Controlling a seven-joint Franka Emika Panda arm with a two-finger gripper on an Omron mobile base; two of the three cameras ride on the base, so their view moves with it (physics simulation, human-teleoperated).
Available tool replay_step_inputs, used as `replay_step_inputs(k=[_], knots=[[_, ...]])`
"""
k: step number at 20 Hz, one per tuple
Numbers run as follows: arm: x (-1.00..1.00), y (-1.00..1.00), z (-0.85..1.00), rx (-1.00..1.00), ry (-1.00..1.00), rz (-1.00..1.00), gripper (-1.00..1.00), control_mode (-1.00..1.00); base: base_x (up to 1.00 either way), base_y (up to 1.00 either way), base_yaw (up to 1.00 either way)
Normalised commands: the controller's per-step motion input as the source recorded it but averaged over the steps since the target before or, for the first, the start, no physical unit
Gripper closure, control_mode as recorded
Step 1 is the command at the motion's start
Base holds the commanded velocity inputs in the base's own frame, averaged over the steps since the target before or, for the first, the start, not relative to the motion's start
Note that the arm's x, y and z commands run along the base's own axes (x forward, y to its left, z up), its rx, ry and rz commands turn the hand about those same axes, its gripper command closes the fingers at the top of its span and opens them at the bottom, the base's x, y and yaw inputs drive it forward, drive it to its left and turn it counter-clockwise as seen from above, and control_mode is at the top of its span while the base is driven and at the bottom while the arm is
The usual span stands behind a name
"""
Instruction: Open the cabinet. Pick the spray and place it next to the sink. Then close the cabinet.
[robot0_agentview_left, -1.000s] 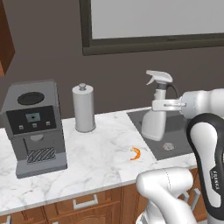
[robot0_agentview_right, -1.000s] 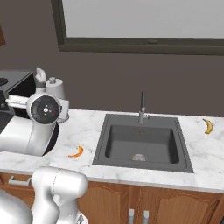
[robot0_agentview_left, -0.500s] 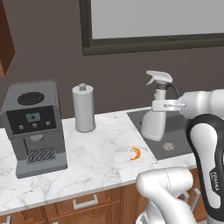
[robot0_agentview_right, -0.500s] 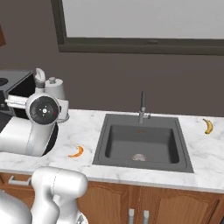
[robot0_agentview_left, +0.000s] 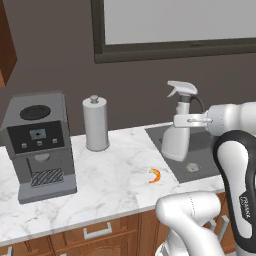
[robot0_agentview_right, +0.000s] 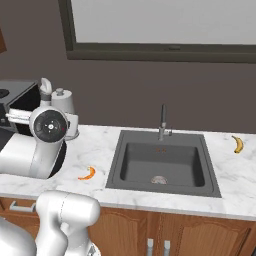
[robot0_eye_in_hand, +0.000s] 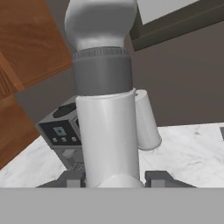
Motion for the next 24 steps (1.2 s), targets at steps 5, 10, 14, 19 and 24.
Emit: replay_step_inputs(k=[5,10,14,19,24], knots=[[0.00,0.00,0.00,0.00,0.00,0.00,1.00,1.00,0.00,0.00,0.00],[0.00,0.00,0.00,0.00,0.00,0.00,1.00,1.00,0.00,0.00,0.00],[0.00,0.00,0.00,0.00,0.00,0.00,1.00,1.00,0.00,0.00,0.00],[0.00,0.00,0.00,0.00,0.00,0.00,1.00,-1.00,0.00,0.00,0.00],[0.00,0.00,0.00,0.00,0.00,0.00,1.00,-1.00,0.00,0.00,0.00]])
